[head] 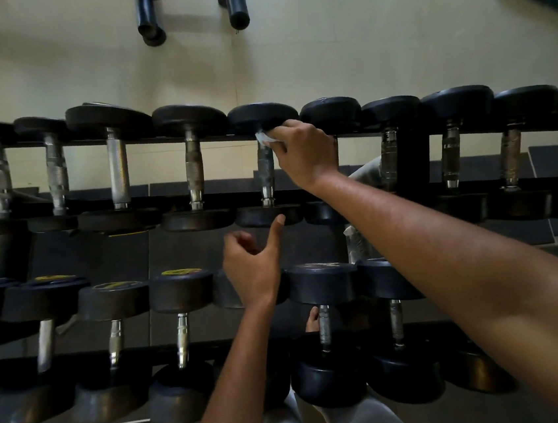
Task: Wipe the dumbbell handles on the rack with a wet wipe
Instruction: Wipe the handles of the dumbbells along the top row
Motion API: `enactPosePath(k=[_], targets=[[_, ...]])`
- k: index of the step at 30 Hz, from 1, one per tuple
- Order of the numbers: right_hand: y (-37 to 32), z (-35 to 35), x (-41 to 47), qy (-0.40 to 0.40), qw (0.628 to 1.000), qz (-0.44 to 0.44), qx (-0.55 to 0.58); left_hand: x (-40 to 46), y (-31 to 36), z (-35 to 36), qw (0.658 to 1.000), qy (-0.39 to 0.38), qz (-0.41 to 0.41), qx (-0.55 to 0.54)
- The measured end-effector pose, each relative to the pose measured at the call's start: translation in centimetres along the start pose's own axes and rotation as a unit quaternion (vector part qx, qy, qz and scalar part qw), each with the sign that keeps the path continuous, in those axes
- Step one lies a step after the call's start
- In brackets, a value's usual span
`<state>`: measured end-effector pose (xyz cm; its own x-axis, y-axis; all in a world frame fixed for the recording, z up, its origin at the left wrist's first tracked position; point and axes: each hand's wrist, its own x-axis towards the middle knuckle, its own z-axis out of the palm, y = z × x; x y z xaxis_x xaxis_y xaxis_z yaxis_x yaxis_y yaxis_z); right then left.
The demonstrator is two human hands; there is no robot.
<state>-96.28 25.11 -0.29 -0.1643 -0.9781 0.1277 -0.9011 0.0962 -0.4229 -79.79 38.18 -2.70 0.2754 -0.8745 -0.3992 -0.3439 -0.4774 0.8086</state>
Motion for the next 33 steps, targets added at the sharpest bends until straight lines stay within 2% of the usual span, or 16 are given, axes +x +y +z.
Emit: enactPosePath(k=[2,4,9,16,19,23,25,30,33], targets=[[0.0,0.1,0.0,-0.008,1.000,-0.002,0.007,0.3,0.4,-0.6,0.991,0.027,0.124,0.042],[-0.1,0.1,0.0,-0.028,0.999,-0.004,0.015,1.3,0.9,-0.9,0.983,0.005,0.171,0.070],[-0.1,-0.7,-1.0,-0.111,0.993,-0.010,0.044,2.8,0.8,-1.9,0.983,-0.052,0.164,0.071],[0.3,-1.2,-4.1,-0.260,0.965,-0.021,0.012,3.3,0.8,-3.0,0.981,-0.075,0.158,0.081],[0.2,-0.8,-4.3,-0.279,0.958,0.032,0.057,3.5,0.8,-3.1,0.979,-0.075,0.164,0.089],[0.7,-0.4,-4.5,-0.238,0.939,0.183,0.168,3.7,0.9,-3.2,0.978,-0.072,0.170,0.092],[1.1,0.2,-4.7,-0.247,0.927,0.237,0.157,3.7,0.8,-3.2,0.978,-0.071,0.173,0.092],[1.0,0.5,-3.7,-0.304,0.901,0.271,0.149,3.7,0.8,-3.2,0.977,-0.072,0.172,0.103],[1.1,0.1,-3.5,-0.298,0.884,0.310,0.185,3.6,0.8,-3.1,0.977,-0.074,0.170,0.106]])
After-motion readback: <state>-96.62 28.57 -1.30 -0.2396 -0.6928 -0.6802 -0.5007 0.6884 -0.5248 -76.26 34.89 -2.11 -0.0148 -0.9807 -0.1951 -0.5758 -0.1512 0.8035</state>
